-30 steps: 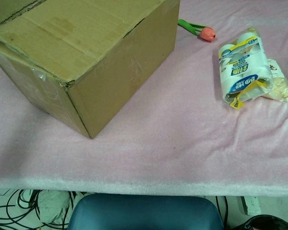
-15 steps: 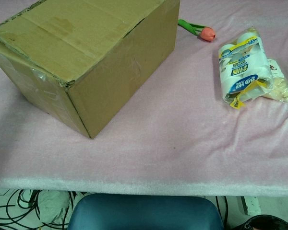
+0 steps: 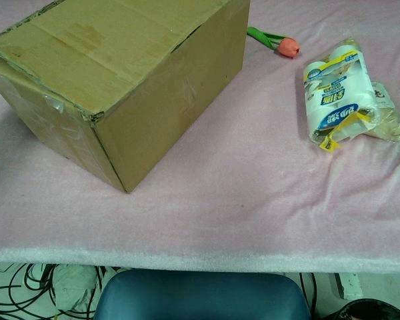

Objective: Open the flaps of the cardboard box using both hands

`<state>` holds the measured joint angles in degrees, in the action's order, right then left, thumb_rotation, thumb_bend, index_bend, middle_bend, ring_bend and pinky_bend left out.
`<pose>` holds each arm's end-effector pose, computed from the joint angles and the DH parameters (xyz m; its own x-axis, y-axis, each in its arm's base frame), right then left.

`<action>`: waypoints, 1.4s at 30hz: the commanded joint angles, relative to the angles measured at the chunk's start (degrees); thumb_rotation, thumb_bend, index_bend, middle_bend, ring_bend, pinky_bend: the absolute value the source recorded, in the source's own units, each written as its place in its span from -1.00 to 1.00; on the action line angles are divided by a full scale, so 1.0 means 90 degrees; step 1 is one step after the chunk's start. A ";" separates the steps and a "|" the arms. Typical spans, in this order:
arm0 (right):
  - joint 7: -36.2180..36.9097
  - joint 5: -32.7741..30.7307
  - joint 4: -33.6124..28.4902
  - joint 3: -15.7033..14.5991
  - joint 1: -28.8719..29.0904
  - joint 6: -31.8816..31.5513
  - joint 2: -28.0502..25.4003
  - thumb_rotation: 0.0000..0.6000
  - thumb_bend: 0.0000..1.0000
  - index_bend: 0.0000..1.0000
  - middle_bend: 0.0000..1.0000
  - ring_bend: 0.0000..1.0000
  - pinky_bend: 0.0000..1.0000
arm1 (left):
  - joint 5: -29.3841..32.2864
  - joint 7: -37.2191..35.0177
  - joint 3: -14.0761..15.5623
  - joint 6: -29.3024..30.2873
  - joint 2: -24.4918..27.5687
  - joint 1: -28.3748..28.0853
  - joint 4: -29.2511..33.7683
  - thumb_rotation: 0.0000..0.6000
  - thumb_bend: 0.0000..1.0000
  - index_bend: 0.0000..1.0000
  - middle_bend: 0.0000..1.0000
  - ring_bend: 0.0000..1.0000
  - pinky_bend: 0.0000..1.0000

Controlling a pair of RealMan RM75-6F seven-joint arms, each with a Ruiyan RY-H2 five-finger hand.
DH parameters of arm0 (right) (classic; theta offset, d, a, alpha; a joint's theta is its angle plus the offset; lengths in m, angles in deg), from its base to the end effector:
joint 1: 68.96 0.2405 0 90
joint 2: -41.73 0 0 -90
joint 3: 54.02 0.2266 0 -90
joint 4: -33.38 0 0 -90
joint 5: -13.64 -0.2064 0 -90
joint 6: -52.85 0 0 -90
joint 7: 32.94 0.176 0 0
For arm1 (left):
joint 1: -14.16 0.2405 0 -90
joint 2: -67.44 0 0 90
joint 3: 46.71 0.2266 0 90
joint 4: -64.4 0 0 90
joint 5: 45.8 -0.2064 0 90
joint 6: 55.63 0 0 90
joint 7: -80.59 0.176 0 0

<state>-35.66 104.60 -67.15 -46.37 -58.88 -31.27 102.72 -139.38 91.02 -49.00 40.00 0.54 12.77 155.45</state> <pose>-0.2149 -0.2442 0.1587 0.3529 0.0938 0.9309 -0.9089 -0.2017 0.3649 -0.2620 0.1886 0.1566 0.5236 -0.1595 0.8369 0.8414 -0.0576 -0.5374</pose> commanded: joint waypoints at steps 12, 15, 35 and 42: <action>-0.1153 -0.1203 -0.1444 0.1717 0.2945 0.2993 -0.0368 1.00 0.82 -0.39 -0.52 -0.70 -0.47 | 0.0062 -0.0313 -0.0111 0.0067 0.0027 -0.0024 -0.0040 1.00 -0.58 -1.00 -1.00 -1.00 -1.00; -0.1562 -0.1901 -0.1285 0.2000 0.3685 0.3575 -0.0038 1.00 0.84 -0.36 -0.49 -0.69 -0.47 | 0.0129 -0.0413 -0.0157 0.0057 0.0055 -0.0035 -0.0028 1.00 -0.58 -1.00 -1.00 -1.00 -1.00; -0.2698 -0.4706 0.0385 0.2133 0.6950 0.4797 0.2231 1.00 1.00 -0.25 -0.32 -0.68 -0.47 | 0.0432 -0.0767 -0.0253 -0.0179 0.0110 -0.0113 -0.0053 1.00 -0.58 -1.00 -1.00 -1.00 -1.00; -0.2882 -0.5186 0.1153 0.1885 0.7586 0.4787 0.2967 1.00 1.00 -0.17 -0.32 -0.68 -0.47 | 0.0524 -0.0905 -0.0247 -0.0302 0.0140 -0.0137 -0.0023 1.00 -0.58 -1.00 -1.00 -1.00 -1.00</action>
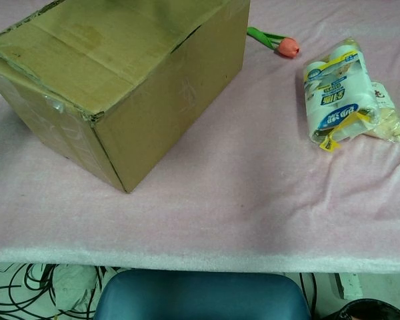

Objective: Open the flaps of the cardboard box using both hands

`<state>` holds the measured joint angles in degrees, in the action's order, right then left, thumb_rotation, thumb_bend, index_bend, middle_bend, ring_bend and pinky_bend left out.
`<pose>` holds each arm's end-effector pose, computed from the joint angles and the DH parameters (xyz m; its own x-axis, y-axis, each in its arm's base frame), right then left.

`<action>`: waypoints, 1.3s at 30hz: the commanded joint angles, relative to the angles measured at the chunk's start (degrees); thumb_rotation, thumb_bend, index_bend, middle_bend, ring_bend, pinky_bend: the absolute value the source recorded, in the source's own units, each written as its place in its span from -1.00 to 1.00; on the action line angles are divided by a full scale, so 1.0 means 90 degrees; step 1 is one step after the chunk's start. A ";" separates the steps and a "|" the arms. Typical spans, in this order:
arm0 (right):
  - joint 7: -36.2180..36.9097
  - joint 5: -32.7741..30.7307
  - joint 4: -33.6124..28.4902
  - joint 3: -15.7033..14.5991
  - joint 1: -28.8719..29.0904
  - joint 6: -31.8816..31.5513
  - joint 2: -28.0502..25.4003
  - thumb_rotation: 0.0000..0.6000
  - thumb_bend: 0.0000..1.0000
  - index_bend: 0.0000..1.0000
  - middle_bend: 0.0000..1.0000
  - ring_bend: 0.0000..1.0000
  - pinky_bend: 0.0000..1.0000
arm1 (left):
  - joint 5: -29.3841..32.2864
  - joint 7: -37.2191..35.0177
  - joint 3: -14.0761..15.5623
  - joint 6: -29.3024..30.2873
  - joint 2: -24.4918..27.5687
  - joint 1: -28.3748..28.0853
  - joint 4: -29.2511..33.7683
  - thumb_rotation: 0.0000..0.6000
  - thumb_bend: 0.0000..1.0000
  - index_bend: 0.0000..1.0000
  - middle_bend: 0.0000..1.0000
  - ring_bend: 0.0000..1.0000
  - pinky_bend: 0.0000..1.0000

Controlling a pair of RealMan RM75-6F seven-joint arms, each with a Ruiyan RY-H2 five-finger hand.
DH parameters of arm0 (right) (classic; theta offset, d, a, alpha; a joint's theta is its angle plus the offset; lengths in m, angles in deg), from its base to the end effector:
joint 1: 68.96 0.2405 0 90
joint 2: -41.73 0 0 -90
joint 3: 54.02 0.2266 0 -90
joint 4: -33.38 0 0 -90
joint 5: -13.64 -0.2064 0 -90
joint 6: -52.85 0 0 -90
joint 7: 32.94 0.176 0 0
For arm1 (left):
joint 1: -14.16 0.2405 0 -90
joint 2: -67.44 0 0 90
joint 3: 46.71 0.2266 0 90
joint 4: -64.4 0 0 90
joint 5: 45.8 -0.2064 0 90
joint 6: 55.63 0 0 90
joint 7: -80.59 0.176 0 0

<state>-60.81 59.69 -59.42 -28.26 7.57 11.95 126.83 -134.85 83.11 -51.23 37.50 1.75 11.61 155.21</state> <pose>0.1449 -0.3557 -0.0065 0.4449 -0.1897 0.8752 -0.6318 -0.7591 0.1567 -0.2729 0.2030 0.1677 0.4296 -0.1516 0.8902 0.8992 -0.0188 -0.4371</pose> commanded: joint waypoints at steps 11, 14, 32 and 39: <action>-0.0195 -0.0465 0.1415 -0.0367 0.0768 -0.0206 0.1289 1.00 1.00 -0.12 -0.33 -0.69 -0.48 | 0.0271 -0.0217 -0.0066 -0.0194 0.0009 -0.0046 -0.0019 1.00 -0.58 -1.00 -1.00 -1.00 -1.00; -0.0184 -0.0495 0.1603 -0.0381 0.0857 -0.0197 0.1426 1.00 1.00 -0.12 -0.34 -0.69 -0.48 | 0.0325 -0.0252 -0.0081 -0.0229 0.0018 -0.0052 -0.0015 1.00 -0.58 -1.00 -1.00 -1.00 -1.00; -0.0217 -0.0349 0.1893 -0.0444 0.1023 -0.0510 0.1695 1.00 1.00 -0.09 -0.44 -0.75 -0.50 | 0.0379 -0.0306 -0.0082 -0.0285 0.0043 -0.0068 0.0057 1.00 -0.58 -1.00 -1.00 -1.00 -1.00; -0.0284 -0.0377 0.2016 -0.0494 0.1066 -0.0553 0.1809 1.00 1.00 -0.09 -0.44 -0.77 -0.50 | 0.0417 -0.0370 -0.0084 -0.0324 0.0070 -0.0073 0.0080 1.00 -0.58 -1.00 -1.00 -1.00 -1.00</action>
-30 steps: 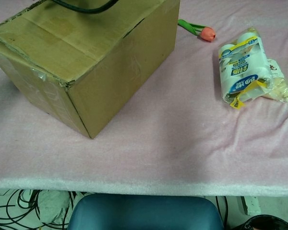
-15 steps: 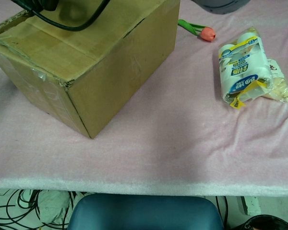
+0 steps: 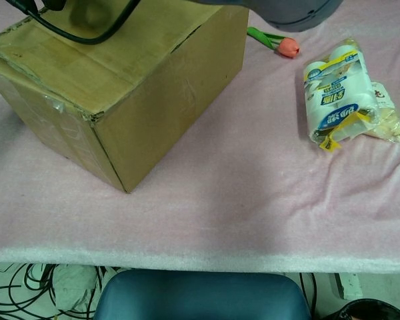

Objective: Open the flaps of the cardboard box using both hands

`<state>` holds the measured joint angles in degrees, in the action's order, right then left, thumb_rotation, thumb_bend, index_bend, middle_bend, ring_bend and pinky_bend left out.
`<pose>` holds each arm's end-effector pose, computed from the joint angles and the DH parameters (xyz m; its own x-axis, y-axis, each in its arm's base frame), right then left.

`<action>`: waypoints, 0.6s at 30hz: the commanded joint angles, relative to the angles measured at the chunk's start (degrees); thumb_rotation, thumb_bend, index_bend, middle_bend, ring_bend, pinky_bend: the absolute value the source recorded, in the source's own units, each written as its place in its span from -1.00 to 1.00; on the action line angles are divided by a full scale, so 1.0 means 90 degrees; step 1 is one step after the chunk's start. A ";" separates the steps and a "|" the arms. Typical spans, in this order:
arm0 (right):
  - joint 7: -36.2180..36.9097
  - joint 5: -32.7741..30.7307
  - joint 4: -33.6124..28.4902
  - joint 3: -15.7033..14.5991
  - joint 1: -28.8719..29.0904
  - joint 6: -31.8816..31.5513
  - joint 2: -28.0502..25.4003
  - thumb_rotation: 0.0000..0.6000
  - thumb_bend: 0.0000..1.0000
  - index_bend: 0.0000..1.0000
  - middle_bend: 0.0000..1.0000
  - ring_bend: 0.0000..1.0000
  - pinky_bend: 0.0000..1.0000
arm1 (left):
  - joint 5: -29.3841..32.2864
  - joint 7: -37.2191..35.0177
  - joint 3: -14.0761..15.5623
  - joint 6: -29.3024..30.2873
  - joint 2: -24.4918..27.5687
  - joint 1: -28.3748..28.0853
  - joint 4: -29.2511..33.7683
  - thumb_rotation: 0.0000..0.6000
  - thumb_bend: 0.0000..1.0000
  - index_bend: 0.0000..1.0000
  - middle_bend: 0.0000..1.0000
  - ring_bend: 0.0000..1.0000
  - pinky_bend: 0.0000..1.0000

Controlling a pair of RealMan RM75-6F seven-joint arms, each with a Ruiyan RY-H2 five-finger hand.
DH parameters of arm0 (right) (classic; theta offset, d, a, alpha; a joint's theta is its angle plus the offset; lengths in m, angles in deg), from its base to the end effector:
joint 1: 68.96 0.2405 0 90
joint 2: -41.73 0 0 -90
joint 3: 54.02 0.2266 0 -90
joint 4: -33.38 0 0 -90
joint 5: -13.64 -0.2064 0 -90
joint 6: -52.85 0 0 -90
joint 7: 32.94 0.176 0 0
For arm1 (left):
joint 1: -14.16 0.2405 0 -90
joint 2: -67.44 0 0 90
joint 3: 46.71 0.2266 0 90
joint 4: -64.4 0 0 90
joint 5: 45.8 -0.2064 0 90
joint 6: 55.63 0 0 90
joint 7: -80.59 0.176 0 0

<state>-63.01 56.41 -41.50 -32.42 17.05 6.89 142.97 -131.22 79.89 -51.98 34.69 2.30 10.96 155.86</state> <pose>0.1632 -0.3596 -0.0742 0.4824 -0.1401 0.8647 -0.6327 -0.7384 0.2333 -0.2817 0.2096 0.1682 0.3782 -0.1196 0.9180 0.9254 0.0244 -0.3781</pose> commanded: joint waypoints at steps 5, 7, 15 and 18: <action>-0.0271 0.0023 0.0062 -0.0208 0.0038 0.0012 0.0006 1.00 1.00 0.02 -0.44 -0.77 -0.50 | 0.0038 -0.0047 0.0003 -0.0046 0.0038 -0.0005 0.0043 1.00 -0.58 -1.00 -1.00 -1.00 -1.00; -0.0342 0.0048 0.0053 -0.0250 0.0042 -0.0012 -0.0004 1.00 1.00 0.06 -0.45 -0.77 -0.50 | 0.0041 -0.0056 0.0006 -0.0056 0.0046 -0.0006 0.0053 1.00 -0.58 -1.00 -1.00 -1.00 -1.00; -0.0573 0.0101 -0.0084 -0.0350 0.0026 -0.0133 -0.0083 1.00 1.00 0.12 -0.46 -0.77 -0.50 | 0.0052 -0.0072 0.0012 -0.0080 0.0068 -0.0012 0.0087 1.00 -0.58 -1.00 -1.00 -1.00 -1.00; -0.0676 0.0188 -0.0168 -0.0364 0.0033 -0.0212 -0.0147 1.00 1.00 0.13 -0.46 -0.77 -0.50 | 0.0060 -0.0078 0.0012 -0.0089 0.0072 -0.0014 0.0095 1.00 -0.58 -1.00 -1.00 -1.00 -1.00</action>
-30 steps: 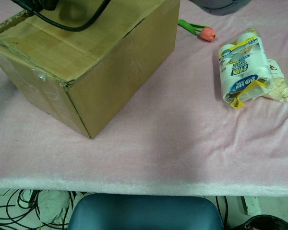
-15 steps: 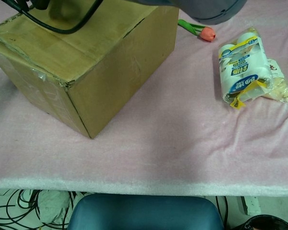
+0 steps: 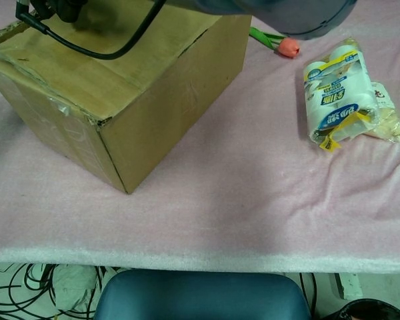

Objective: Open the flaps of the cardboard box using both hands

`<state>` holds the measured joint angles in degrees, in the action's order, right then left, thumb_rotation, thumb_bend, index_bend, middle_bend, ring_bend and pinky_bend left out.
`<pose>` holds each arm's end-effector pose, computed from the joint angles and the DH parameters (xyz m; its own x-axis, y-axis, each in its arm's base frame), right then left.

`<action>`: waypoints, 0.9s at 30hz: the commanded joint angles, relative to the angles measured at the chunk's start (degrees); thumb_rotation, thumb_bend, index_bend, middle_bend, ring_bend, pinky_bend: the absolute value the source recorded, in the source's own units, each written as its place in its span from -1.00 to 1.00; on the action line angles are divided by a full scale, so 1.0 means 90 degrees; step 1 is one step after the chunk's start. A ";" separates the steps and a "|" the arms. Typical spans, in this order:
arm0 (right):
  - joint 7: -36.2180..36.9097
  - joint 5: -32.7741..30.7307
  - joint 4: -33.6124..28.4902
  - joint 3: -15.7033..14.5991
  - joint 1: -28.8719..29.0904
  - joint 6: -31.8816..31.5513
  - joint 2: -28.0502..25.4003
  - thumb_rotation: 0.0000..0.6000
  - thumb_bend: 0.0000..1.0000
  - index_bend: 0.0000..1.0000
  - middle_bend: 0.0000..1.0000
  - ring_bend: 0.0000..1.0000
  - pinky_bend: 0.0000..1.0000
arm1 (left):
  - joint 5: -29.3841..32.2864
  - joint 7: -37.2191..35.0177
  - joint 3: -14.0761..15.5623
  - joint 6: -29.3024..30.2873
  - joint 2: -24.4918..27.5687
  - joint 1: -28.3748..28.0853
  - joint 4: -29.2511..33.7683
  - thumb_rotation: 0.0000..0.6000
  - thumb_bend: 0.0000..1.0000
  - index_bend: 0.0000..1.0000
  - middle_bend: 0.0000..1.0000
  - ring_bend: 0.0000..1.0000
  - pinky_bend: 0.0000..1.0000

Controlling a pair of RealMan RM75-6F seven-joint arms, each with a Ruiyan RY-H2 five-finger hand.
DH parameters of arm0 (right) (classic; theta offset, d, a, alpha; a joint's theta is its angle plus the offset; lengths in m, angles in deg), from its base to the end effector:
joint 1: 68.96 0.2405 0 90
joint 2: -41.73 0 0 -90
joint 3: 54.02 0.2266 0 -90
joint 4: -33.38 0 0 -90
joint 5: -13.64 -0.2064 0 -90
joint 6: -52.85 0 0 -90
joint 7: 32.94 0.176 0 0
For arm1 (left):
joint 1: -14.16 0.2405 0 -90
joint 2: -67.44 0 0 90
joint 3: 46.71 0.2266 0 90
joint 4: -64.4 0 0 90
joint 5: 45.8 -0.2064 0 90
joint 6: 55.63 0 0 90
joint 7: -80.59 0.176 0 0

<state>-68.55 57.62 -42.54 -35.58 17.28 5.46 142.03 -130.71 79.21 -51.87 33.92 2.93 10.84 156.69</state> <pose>0.1550 -0.3561 -0.0759 0.5764 -0.0302 0.8166 -0.5431 -0.7608 0.3552 -0.2819 0.2100 0.1682 0.3641 -0.1054 0.9254 0.9313 0.0289 -0.3632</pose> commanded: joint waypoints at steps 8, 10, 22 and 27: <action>-0.0410 0.0026 -0.0402 -0.0006 0.0031 -0.0199 -0.0301 1.00 1.00 0.16 -0.46 -0.77 -0.50 | -0.0012 -0.0030 0.0004 0.0006 0.0016 0.0000 0.0020 1.00 -0.58 -1.00 -1.00 -1.00 -1.00; -0.0537 -0.0047 -0.0536 -0.0020 0.0025 -0.0250 -0.0391 1.00 1.00 0.16 -0.46 -0.77 -0.50 | -0.0018 -0.0041 0.0006 0.0009 0.0021 0.0001 0.0023 1.00 -0.58 -1.00 -1.00 -1.00 -1.00; -0.1638 -0.0319 -0.1461 -0.0354 0.0001 -0.0644 -0.1202 1.00 1.00 0.23 -0.45 -0.77 -0.50 | -0.0083 -0.0067 0.0022 0.0048 0.0044 0.0006 0.0039 1.00 -0.58 -1.00 -1.00 -1.00 -1.00; -0.2100 -0.0303 -0.1883 -0.0493 0.0046 -0.0755 -0.1567 1.00 1.00 0.24 -0.45 -0.77 -0.50 | -0.0136 -0.0060 0.0038 0.0081 0.0049 0.0012 0.0060 1.00 -0.58 -1.00 -1.00 -1.00 -1.00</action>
<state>-85.82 54.96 -57.79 -39.35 17.47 -0.71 129.22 -131.92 78.67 -51.54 34.63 3.36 10.93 157.21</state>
